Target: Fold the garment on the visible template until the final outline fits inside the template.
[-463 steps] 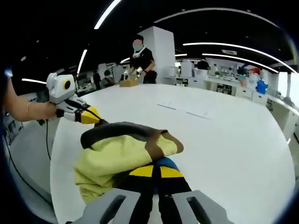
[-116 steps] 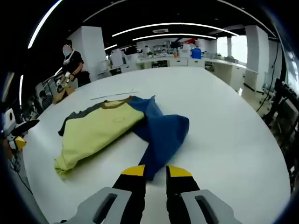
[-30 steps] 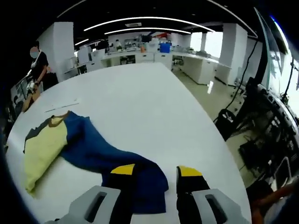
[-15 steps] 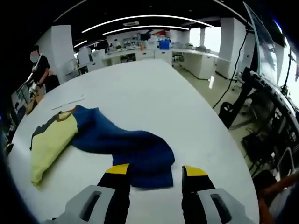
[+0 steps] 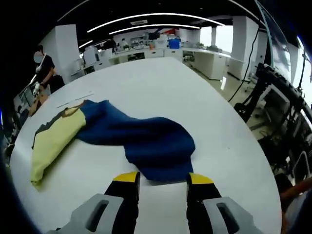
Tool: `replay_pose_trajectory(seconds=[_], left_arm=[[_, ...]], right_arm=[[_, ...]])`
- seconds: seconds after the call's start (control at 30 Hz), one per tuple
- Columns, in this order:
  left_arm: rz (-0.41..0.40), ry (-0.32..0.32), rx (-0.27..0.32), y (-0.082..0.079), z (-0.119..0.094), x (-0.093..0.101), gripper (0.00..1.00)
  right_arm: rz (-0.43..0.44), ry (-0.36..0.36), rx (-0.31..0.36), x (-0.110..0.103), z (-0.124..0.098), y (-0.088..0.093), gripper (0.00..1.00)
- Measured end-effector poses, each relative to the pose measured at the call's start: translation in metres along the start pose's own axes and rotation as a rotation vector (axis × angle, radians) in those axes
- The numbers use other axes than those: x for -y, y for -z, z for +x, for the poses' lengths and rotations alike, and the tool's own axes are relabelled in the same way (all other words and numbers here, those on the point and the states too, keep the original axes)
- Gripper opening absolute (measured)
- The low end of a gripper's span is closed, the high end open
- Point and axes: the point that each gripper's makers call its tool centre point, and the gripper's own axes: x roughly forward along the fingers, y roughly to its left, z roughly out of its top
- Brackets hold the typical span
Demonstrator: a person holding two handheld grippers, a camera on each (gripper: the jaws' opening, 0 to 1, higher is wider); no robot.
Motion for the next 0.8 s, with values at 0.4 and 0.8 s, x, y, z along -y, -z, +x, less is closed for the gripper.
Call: replay_pose_trajectory(seconds=[0.4, 0.8], left_arm=[[-0.011, -0.02, -0.012, 0.004, -0.003, -0.003, 0.87], [-0.029, -0.03, -0.011, 0.005, -0.003, -0.007, 0.85]], right_arm=[[-0.031, 0.018, 0.013, 0.001, 0.017, 0.002, 0.16], [-0.052, 0.071, 0.007, 0.012, 0.013, 0.007, 0.0]])
